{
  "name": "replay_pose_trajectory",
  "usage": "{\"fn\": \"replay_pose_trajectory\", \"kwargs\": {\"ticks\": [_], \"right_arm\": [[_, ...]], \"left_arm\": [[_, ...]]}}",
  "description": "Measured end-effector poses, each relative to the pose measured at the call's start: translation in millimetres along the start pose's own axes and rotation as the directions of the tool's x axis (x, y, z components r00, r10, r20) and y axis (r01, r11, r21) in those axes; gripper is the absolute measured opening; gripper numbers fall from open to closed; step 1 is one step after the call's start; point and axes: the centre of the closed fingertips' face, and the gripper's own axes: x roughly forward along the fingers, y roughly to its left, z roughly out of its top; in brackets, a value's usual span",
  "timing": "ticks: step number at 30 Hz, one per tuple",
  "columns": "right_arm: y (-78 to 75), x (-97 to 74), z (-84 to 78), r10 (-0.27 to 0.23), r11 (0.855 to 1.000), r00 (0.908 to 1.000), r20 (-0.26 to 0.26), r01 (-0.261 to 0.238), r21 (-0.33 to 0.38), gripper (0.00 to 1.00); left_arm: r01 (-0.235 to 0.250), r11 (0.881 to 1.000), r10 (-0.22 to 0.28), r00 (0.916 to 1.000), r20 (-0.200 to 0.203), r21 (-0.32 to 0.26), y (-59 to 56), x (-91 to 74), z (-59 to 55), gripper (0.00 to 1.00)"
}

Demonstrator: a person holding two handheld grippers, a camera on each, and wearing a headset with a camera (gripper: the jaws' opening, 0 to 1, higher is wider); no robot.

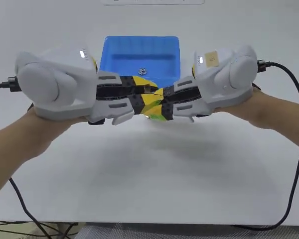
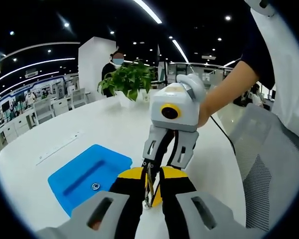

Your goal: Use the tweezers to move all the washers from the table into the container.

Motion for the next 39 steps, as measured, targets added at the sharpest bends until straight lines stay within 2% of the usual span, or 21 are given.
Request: {"fn": "replay_pose_trajectory", "kwargs": {"ticks": [2,6,9,17,21,25,28,31,33,39], "right_arm": [[0.0,-2.9,3.2,-0.003,1.000,1.0000,0.003,0.003,0.000,0.09],[0.5,-9.3,6.0,-0.012,1.000,0.9999,-0.004,0.012,-0.005,0.10],[0.6,-16.6,10.7,-0.022,1.000,0.9998,-0.001,0.022,-0.010,0.10],[-7.6,-35.1,28.4,-0.056,0.998,0.9983,0.017,0.057,-0.017,0.10],[-10.4,-43.0,39.0,-0.069,0.997,0.9972,0.028,0.070,-0.027,0.10],[-17.1,-50.6,53.1,-0.080,0.996,0.9956,0.048,0.082,-0.031,0.10],[-26.2,-53.8,64.2,-0.092,0.995,0.9935,0.068,0.094,-0.035,0.10],[-34.9,-55.2,74.1,-0.094,0.994,0.9917,0.087,0.098,-0.041,0.10],[-42.6,-55.5,78.7,-0.096,0.994,0.9909,0.094,0.101,-0.044,0.10],[-68.6,-49.4,80.3,-0.120,0.991,0.9888,0.089,0.124,-0.047,0.10]], "left_arm": [[-0.021,1.000,0.021,0.9997,0.011,0.010,1.9,-4.4,5.2,0.17],[-0.049,0.999,0.050,0.9980,0.040,-0.009,2.3,-14.6,12.2,0.24],[-0.082,0.997,0.083,0.9932,0.082,-0.014,1.6,-26.3,18.0,0.27],[-0.143,0.988,0.147,0.9859,0.080,-0.052,-2.0,-50.9,12.7,0.36],[-0.159,0.982,0.174,0.9697,0.171,-0.097,-4.1,-65.6,30.6,0.42],[-0.180,0.980,0.193,0.9677,0.162,-0.087,-2.2,-73.7,30.8,0.53],[-0.194,0.975,0.210,0.9652,0.156,-0.113,0.8,-77.8,26.5,0.61],[-0.196,0.966,0.225,0.9589,0.173,-0.172,2.2,-81.9,26.2,0.65],[-0.198,0.964,0.228,0.9590,0.168,-0.179,2.4,-81.8,25.0,0.70],[-0.215,0.953,0.249,0.9571,0.148,-0.214,5.6,-81.5,16.0,0.86]]}}
